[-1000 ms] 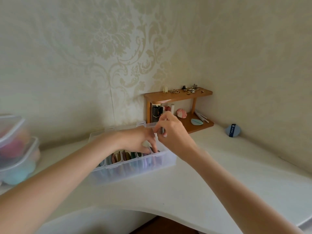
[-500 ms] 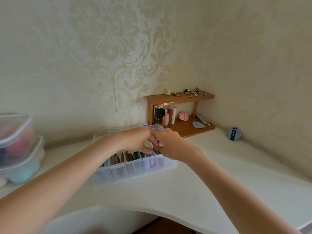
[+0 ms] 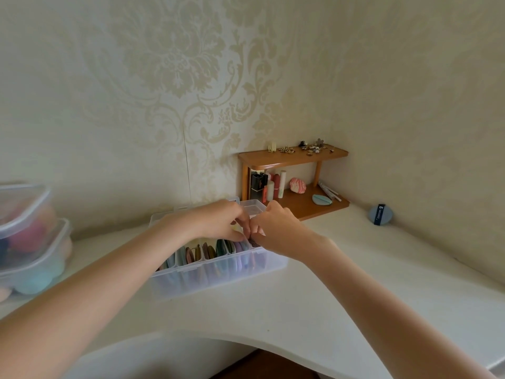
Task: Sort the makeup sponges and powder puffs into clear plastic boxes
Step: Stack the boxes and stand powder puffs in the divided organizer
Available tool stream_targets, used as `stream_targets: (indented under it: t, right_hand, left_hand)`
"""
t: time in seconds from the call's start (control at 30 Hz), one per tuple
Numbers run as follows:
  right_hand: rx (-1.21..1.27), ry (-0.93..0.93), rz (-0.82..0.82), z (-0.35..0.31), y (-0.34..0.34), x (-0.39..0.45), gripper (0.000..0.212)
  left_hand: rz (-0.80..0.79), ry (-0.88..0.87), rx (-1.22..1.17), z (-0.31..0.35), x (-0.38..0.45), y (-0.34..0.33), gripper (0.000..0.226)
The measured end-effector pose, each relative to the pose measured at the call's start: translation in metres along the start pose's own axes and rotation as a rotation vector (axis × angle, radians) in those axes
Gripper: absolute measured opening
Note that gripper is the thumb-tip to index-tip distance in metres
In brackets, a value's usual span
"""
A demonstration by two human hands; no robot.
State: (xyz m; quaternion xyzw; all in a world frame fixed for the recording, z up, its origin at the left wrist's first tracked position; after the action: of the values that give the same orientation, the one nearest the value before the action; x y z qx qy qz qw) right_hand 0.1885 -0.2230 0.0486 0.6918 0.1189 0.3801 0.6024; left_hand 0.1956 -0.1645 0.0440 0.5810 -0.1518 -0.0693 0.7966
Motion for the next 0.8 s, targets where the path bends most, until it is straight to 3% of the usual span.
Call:
stream_targets:
  t: [0.1,0.2,0.27,0.33,0.43,0.6,0.8]
  right_hand:
    - [-0.012,0.015,0.069,0.003,0.001,-0.002,0.030]
    - [0.187,-0.060,0.031,0.014,0.001,-0.004,0.025]
    - [0.335,-0.094,0.132,0.027,0.013,0.001,0.020]
    - [0.450,-0.243,0.297,0.060,0.026,0.007,0.019]
    - [0.400,-0.505,0.421,0.127,0.008,0.011,0.024]
    - [0.205,-0.759,0.165,0.188,-0.060,0.009,0.036]
    - [0.009,-0.797,-0.058,0.215,-0.084,0.011,0.047]
  left_hand:
    - [-0.004,0.015,-0.015,0.001,0.002,0.004,0.022]
    - [-0.022,0.003,-0.031,0.008,0.006,0.008,0.023]
    - [-0.070,-0.011,-0.028,0.011,0.011,0.005,0.019]
    - [-0.113,-0.017,-0.031,0.012,0.015,0.000,0.014]
    - [-0.169,-0.033,-0.044,0.012,0.022,-0.003,0.013]
    - [-0.234,-0.075,-0.029,0.016,0.035,-0.009,0.019]
    - [-0.248,-0.086,-0.013,0.014,0.041,-0.014,0.019]
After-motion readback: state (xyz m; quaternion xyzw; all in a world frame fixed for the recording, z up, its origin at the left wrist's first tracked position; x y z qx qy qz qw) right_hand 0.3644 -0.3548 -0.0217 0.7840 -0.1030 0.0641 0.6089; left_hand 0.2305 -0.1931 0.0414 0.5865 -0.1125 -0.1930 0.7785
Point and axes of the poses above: each hand's wrist, its own x-axis towards the middle knuckle, its own y-axis out of the back of the hand, z = x × y, the point moved 9 cm from there along x, towards the middle knuckle, and after that the axes turned 14 degrees about z, right-handed, at the moved point
